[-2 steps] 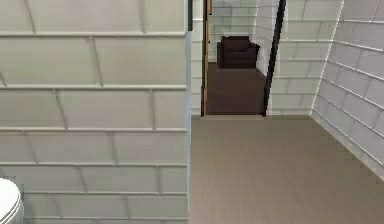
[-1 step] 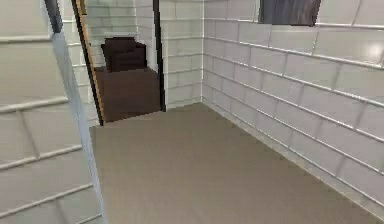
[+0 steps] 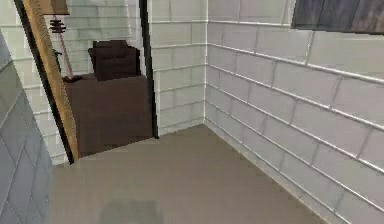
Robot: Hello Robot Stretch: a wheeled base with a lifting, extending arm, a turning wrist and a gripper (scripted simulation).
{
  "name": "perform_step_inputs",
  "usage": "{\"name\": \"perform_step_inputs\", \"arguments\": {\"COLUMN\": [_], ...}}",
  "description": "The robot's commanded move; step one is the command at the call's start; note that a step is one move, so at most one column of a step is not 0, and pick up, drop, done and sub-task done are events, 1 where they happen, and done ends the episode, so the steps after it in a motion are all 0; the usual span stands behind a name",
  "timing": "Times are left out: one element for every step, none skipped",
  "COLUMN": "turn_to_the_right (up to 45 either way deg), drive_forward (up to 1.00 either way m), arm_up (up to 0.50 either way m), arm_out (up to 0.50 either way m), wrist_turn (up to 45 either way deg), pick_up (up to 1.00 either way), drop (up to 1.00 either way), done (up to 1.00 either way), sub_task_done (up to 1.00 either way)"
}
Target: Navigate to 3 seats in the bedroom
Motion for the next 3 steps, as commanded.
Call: {"name": "perform_step_inputs", "arguments": {"turn_to_the_right": [-24.0, 0.0, 0.0], "drive_forward": [0.00, 1.00, 1.00], "arm_up": [0.00, 0.00, 0.00], "arm_out": [0.00, 0.00, 0.00], "wrist_turn": [0.0, 0.0, 0.0], "pick_up": [0.00, 0.00, 0.00], "drop": [0.00, 0.00, 0.00], "done": [0.00, 0.00, 0.00], "sub_task_done": [0.00, 0.00, 0.00]}}
